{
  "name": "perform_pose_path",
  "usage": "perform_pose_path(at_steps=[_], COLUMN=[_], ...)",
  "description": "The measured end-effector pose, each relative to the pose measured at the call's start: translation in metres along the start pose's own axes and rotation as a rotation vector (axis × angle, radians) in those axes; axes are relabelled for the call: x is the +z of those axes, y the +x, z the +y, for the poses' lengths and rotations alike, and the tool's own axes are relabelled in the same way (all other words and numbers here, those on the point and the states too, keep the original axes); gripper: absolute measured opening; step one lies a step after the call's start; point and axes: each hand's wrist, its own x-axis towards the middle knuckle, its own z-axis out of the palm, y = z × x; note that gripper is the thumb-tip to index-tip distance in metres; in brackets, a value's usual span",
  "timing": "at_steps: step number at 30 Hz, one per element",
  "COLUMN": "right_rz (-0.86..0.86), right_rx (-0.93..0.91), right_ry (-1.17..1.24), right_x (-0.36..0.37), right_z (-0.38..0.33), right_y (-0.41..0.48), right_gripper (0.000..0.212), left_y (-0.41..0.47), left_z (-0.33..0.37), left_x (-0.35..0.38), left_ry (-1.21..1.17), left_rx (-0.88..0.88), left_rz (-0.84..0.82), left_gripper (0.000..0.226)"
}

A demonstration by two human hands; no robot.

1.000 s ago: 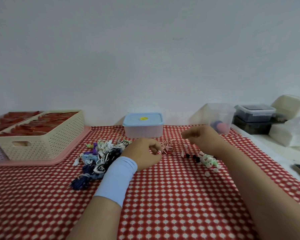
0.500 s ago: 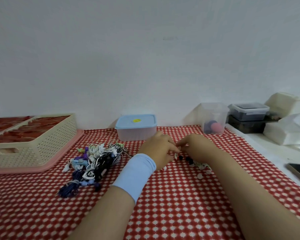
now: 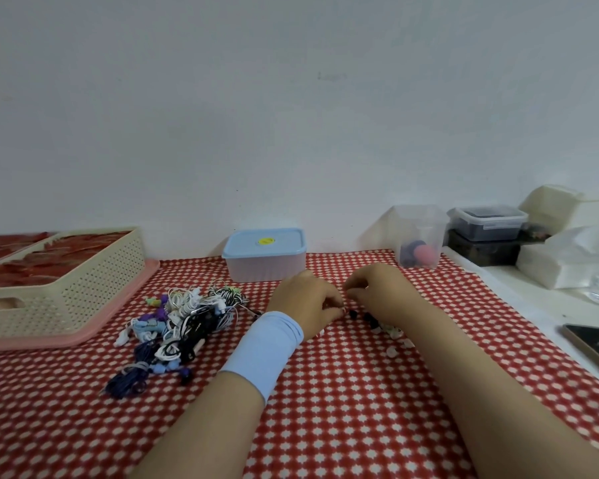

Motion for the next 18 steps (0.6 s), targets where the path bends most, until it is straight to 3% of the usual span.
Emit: perform_pose_path(at_steps=[2,4,8,14,18], right_rz=[0.032,0.042,-0.063,-0.206,-0.246], right_rx=[0.0,0.016,0.093,0.105,0.087], right_ry=[0.212,0.496,0.913,1.072,1.133], right_x=[0.001,-0.002,-0.009,-0.005,-0.002], right_z=[0.0,-0.005,-0.017,-0.027,-0.028], right_y=[-0.003,-0.008,-0.017,-0.023,-0.024], right_gripper=[0.008,0.005,0.014,0.016,0.016], left_y=[-0.003,-0.006,-0.016,-0.034,-0.038], left_z=[-0.002,-0.003,-0.008,-0.017,-0.016], left_x=[0.0,-0.005,-0.018,-0.016,-0.017], left_ry=[-0.125,-0.418,-0.864,-1.174,-1.247], left_rx=[-0.083,-0.209,-0.336,-0.364,-0.329], left_rz=[0.035,0.099,0.211,0.171,0.124], left_gripper=[0.015,0.014,0.02,0.02,0.017])
